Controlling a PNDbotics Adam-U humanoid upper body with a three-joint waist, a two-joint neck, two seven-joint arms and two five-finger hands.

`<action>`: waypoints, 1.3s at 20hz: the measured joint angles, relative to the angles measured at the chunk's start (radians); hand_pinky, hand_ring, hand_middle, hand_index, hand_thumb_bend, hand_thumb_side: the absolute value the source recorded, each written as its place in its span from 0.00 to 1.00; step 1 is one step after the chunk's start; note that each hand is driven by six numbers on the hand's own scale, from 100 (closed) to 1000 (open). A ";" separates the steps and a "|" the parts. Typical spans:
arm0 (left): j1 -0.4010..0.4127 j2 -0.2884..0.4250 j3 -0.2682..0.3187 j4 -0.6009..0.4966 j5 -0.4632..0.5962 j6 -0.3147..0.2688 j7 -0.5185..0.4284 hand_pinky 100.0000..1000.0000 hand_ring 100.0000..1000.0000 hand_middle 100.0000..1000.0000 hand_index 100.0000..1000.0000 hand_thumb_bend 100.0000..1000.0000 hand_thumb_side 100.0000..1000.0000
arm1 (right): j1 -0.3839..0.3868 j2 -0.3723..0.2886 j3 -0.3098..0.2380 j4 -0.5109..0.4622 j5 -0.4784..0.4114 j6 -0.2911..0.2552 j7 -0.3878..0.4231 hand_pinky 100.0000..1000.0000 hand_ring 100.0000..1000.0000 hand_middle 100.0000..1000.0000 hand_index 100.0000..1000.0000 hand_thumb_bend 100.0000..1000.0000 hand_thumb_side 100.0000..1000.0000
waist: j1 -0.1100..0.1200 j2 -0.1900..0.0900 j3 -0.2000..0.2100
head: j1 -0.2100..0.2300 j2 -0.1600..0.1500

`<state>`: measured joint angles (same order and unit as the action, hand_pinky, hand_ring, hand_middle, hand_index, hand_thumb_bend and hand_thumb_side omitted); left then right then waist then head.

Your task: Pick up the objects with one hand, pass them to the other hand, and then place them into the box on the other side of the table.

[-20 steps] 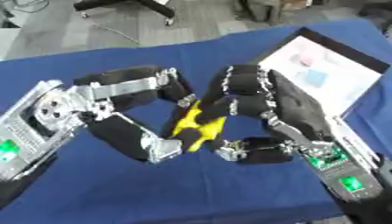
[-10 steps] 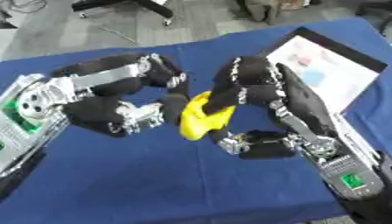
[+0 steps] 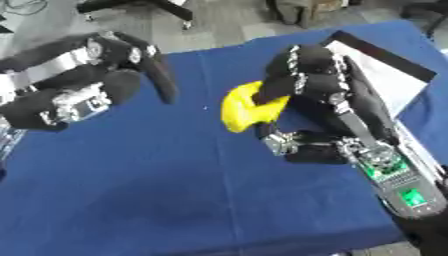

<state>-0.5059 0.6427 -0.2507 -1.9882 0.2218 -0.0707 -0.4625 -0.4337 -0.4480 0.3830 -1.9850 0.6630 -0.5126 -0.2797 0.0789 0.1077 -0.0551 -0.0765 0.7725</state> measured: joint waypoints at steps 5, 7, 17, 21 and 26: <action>0.101 -0.052 0.100 0.000 -0.032 0.007 0.124 0.77 0.53 0.52 0.62 0.00 0.76 | 0.015 -0.094 -0.087 0.050 -0.043 0.130 -0.071 0.54 0.45 0.42 0.30 0.00 0.00 | 0.005 0.005 0.027 | -0.095 0.000; 0.141 -0.090 0.134 0.000 -0.056 0.017 0.174 0.77 0.52 0.51 0.61 0.00 0.76 | 0.010 -0.132 -0.117 0.118 -0.071 0.183 -0.091 0.55 0.47 0.44 0.33 0.00 0.05 | 0.010 0.006 0.040 | -0.137 0.000; 0.255 -0.292 0.224 0.038 -0.160 0.019 0.356 0.76 0.51 0.50 0.59 0.00 0.78 | -0.147 -0.193 -0.241 0.771 -0.164 0.297 -0.028 0.68 0.65 0.65 0.69 0.00 0.00 | 0.024 0.011 0.115 | -0.274 0.000; 0.260 -0.336 0.232 0.070 -0.170 0.013 0.377 0.76 0.51 0.50 0.59 0.00 0.78 | -0.175 -0.200 -0.262 0.912 -0.068 0.262 0.046 0.79 0.82 0.85 0.96 0.07 0.46 | 0.020 0.011 0.122 | -0.289 0.000; 0.261 -0.353 0.234 0.099 -0.179 0.008 0.383 0.76 0.52 0.50 0.59 0.00 0.79 | -0.169 -0.227 -0.271 0.871 0.071 0.200 0.174 0.94 0.99 1.00 1.00 0.32 0.58 | 0.003 0.010 0.119 | -0.285 0.000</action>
<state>-0.2450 0.2896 -0.0163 -1.8896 0.0432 -0.0628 -0.0799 -0.6024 -0.6751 0.1117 -1.1144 0.7338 -0.3127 -0.1056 0.0820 0.1177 0.0636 -0.3611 0.7726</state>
